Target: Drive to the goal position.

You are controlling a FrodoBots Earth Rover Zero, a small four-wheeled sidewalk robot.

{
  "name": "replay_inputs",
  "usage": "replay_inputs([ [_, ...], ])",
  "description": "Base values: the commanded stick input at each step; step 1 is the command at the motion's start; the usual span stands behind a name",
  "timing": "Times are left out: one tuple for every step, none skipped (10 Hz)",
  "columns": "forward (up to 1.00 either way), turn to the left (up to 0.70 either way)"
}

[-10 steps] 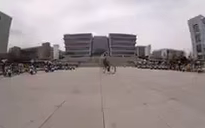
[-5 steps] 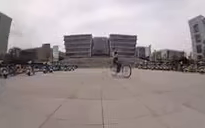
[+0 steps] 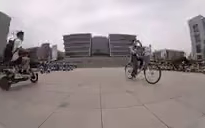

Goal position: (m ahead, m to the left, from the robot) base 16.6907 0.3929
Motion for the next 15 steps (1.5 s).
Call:
replay_inputs([
  [0.7,0.02],
  [0.7,0.01],
  [0.7,0.01],
  [0.7,0.01],
  [0.7,0.01],
  [0.7,0.02],
  [0.7,0.02],
  [0.7,0.01],
  [0.7,0.02],
  [0.7,0.01],
  [0.7,0.02],
  [0.7,0.02],
  [0.7,0.02],
  [0.7,0.02],
  [0.7,0.01],
])
